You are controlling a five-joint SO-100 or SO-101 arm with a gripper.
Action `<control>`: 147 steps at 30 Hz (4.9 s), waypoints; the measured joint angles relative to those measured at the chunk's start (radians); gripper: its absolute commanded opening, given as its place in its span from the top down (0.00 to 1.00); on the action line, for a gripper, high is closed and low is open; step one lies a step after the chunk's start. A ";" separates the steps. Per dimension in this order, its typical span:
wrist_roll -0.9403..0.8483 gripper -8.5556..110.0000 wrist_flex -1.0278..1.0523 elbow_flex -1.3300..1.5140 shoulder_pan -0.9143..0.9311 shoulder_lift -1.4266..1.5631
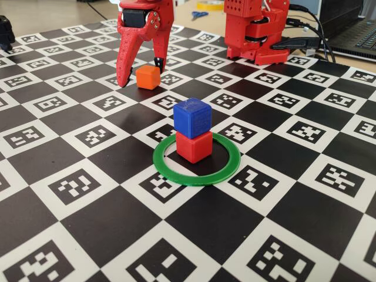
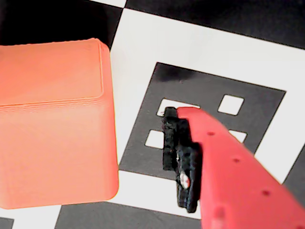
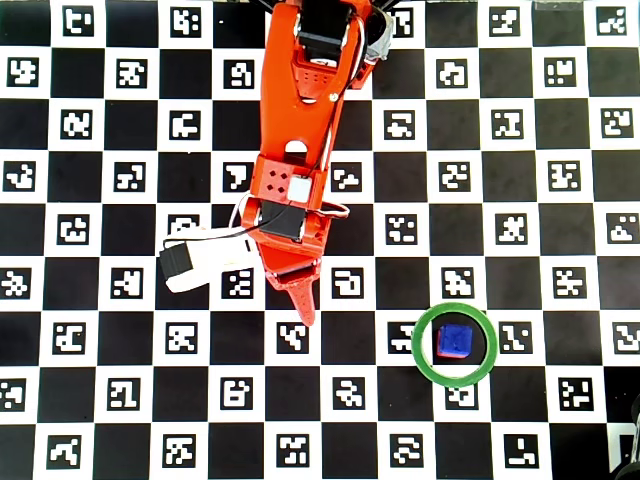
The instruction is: Grab the red cube then put it in the green circle then put the blue cube on top and finally the orange cube on top
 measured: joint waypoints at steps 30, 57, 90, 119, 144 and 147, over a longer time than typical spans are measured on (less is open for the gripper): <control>0.003 0.85 -0.041 0.000 -0.012 0.000; 0.155 0.87 0.272 -0.138 -0.064 0.035; 0.796 0.90 0.601 -0.726 -0.495 0.032; 1.054 0.90 0.604 -1.261 -0.600 -0.451; 1.091 0.90 0.566 -1.414 -0.627 -0.640; 1.091 0.90 0.566 -1.416 -0.627 -0.644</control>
